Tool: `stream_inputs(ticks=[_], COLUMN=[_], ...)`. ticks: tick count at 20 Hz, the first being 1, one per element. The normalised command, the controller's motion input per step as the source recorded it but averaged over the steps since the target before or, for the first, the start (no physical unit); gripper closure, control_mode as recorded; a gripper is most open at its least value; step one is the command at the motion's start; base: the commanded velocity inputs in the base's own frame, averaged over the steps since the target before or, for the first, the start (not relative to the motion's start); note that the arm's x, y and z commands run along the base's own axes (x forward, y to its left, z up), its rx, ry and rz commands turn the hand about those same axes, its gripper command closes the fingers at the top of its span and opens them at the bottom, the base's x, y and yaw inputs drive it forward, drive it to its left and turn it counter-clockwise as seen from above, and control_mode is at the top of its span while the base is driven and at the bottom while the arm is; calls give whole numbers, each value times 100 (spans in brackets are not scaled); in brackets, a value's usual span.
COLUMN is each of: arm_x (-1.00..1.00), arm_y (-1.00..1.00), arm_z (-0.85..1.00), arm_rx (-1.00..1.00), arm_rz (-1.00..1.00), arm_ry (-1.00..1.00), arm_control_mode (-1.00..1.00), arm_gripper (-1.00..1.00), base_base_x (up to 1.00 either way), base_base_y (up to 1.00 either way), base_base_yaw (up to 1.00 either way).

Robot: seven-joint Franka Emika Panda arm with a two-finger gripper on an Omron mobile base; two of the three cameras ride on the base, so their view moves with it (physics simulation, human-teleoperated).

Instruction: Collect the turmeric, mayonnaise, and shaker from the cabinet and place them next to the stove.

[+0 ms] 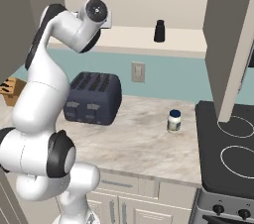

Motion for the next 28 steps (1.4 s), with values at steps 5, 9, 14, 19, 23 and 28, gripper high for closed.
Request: stream_inputs(ticks=[5,9,14,19,23,28], arm_x=[21,13,8,26,31,19], arm_y=[0,4,7,10,8,5], arm_z=[0,-1,-1,0,0,0], arm_rx=[0,0,0,0,0,0], arm_rz=[0,0,0,0,0,0], arm_ry=[-16,-19,-10,0,0,0], arm_control_mode=[-100,-100,-100,-100,-100,-100], arm_gripper=[-100,-100,-100,-100,-100,-100], base_base_x=[0,0,0,0,0,0], base_base_y=[0,0,0,0,0,0], base_base_yaw=[0,0,0,0,0,0])
